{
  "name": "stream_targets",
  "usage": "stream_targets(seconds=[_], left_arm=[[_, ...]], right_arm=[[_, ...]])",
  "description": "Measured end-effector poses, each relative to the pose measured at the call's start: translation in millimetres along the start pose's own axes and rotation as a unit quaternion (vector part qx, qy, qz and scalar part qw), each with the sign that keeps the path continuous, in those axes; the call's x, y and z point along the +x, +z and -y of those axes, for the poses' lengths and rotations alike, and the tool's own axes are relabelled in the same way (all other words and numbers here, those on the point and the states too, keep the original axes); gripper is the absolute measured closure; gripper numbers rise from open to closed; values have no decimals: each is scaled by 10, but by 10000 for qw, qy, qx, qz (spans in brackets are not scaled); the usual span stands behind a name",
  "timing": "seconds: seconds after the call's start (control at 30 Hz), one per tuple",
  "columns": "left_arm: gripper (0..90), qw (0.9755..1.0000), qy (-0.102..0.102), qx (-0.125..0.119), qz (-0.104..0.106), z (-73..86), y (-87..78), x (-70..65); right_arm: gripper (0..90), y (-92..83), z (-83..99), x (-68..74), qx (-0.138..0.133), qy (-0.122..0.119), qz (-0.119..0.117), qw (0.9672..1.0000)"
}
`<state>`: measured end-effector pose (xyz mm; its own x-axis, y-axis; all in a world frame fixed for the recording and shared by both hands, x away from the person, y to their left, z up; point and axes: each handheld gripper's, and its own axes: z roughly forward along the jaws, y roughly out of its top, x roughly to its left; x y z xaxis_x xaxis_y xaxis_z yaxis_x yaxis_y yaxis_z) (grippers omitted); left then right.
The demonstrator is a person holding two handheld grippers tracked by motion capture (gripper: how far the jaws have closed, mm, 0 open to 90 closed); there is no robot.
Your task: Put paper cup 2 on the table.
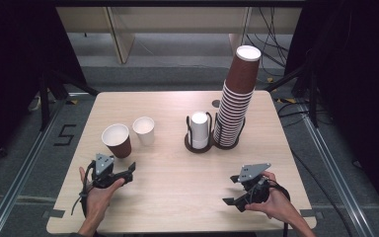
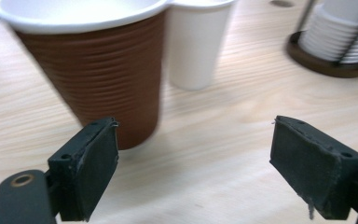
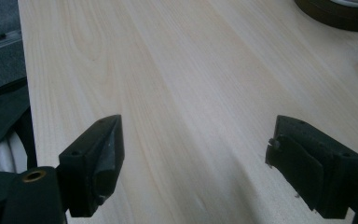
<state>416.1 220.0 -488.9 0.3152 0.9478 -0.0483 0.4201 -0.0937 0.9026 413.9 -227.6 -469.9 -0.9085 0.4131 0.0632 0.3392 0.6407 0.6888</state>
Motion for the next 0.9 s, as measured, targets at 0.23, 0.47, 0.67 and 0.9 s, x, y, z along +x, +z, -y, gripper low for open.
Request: stream_targets(seconds=[0.23, 0.47, 0.67, 0.9], left_arm=[[146, 9991, 138, -217, 328, 36, -181, -321], [146, 9975, 301, -262, 578, 138, -253, -552], [146, 9957, 376, -283, 793, 183, -300, -697], [146, 9921, 466, -239, 1137, 250, -337, -840]], right_arm=[[184, 0, 17, 9, 6, 3, 1, 10000], [184, -4, 35, 23, 13, 59, -9, 10000], [183, -2, 55, 28, -1, 68, -6, 10000], [183, -18, 80, 61, -48, 98, -9, 9999]])
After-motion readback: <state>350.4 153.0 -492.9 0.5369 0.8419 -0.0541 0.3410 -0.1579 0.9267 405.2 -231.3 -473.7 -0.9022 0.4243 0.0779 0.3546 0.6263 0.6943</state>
